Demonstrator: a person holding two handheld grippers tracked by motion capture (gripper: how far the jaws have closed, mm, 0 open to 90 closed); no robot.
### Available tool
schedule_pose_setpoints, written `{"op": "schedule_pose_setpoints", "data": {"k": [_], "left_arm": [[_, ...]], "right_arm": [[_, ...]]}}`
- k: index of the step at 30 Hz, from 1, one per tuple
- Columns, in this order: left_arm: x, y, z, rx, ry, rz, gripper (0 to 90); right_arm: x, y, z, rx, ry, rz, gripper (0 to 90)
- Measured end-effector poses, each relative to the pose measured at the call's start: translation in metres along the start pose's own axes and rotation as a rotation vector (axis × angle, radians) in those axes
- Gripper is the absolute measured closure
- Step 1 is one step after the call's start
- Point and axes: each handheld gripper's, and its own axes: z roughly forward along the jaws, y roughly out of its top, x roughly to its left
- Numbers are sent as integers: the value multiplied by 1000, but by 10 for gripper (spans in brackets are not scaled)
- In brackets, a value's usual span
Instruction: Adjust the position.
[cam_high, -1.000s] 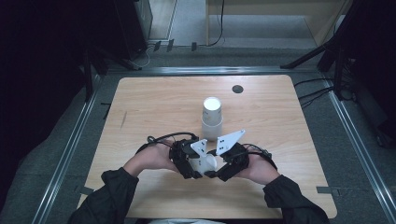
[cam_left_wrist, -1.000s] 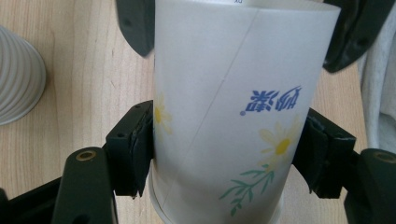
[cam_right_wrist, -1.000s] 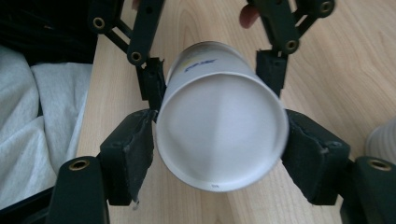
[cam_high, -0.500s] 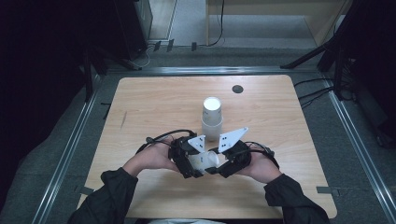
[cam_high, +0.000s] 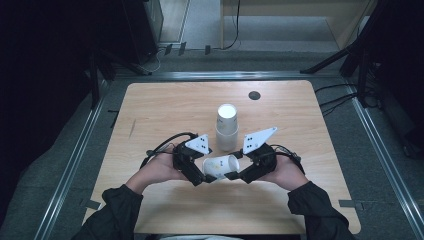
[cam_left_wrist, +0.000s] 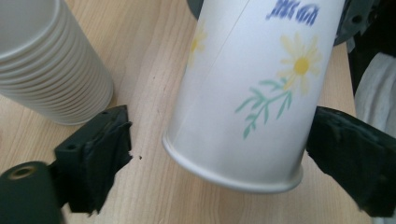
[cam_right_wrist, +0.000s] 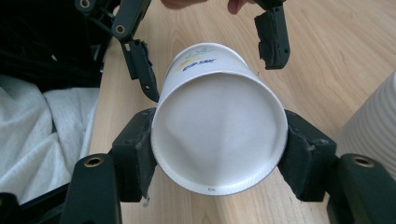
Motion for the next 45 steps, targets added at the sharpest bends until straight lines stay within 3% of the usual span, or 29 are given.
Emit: {"op": "schedule_pose_setpoints", "data": {"k": [9, 10, 15, 16, 19, 25, 26, 30, 38, 40, 42, 45], "left_arm": [[-5, -7, -5, -75, 10, -67, 23], [-6, -9, -5, -108, 6, -85, 22], [-9, -12, -6, -168, 7, -99, 23], [-10, -14, -6, -201, -2, -113, 24], [-11, -15, -7, -222, -13, -117, 25], [-12, -18, -9, -285, -49, -138, 76], [-11, -20, -12, -323, -56, -144, 148], [-8, -23, -17, -359, -75, -149, 195], [-8, -22, -17, -324, -95, -136, 246], [-8, -22, -18, -315, -89, -132, 247], [-8, -21, -21, -291, -71, -122, 247], [-8, -21, -24, -258, -57, -116, 247]], "right_arm": [[-5, 7, -6, -38, 36, 15, 356], [-7, 9, -7, -53, 53, 16, 356], [-9, 15, -7, -78, 80, 17, 356], [-9, 15, -7, -81, 84, 16, 356], [-10, 17, -7, -95, 100, 26, 356], [-14, 19, -8, -129, 145, 46, 356], [-15, 19, -8, -141, 158, 51, 356], [-15, 19, -9, -151, 171, 56, 356], [-15, 18, -7, -143, 179, 42, 336], [-15, 18, -7, -144, 177, 42, 300], [-14, 18, -5, -123, 141, 29, 254], [-14, 18, -6, -117, 133, 25, 254]]}}
